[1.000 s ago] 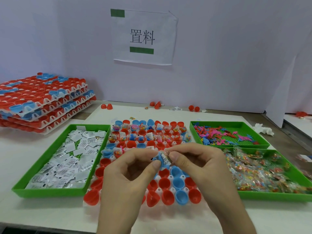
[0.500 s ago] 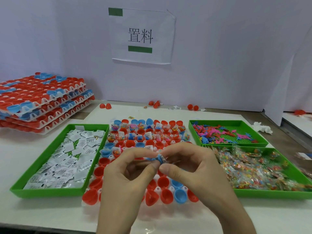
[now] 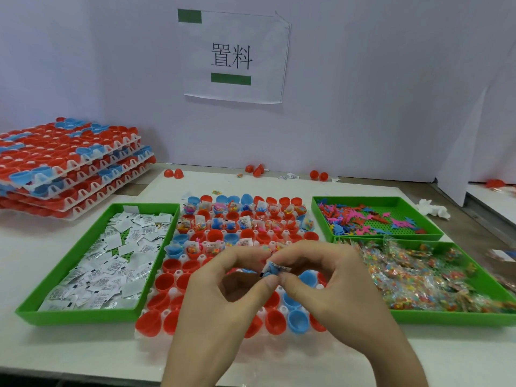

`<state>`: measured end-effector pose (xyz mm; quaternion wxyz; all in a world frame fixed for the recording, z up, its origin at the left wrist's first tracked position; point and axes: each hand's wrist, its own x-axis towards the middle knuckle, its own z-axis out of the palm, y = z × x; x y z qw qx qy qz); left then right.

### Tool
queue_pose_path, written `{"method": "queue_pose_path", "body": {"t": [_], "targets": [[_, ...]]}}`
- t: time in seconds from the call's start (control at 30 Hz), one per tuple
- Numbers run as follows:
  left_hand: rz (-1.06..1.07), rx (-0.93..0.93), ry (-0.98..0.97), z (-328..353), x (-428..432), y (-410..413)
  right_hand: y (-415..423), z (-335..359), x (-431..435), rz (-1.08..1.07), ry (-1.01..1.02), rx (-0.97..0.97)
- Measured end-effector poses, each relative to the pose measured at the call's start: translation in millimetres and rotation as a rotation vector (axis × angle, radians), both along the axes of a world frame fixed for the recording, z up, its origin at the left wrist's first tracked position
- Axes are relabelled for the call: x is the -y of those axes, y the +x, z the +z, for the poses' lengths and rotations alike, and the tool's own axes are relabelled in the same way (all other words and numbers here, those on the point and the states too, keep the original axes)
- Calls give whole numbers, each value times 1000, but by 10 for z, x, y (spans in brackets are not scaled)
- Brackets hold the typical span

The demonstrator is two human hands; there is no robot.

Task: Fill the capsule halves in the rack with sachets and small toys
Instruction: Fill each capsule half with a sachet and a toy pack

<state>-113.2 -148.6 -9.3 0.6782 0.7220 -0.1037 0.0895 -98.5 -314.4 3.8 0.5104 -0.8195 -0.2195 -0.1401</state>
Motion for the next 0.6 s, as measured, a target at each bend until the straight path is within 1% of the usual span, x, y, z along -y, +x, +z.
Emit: {"method": "queue_pose_path", "body": {"t": [0.1, 0.17, 0.23, 0.27, 0.37, 0.5, 0.6], "targets": [[26, 22, -53, 21, 10, 0, -11, 19, -28, -9, 77, 32], [70, 55, -119, 41, 18, -9, -5, 13, -81, -16, 186, 42], [99, 73, -190, 53, 14, -26, 2, 6, -149, -5, 311, 11], [108, 69, -234, 57, 11, -33, 3, 9, -182, 11, 340, -13], [128, 48, -326, 58, -3, -35, 4, 5, -237, 85, 370, -61], [144, 54, -333, 51, 4, -33, 13, -6, -218, 87, 432, -94], [143, 46, -346, 40, 9, -29, 18, -10, -194, 104, 399, -94]]}}
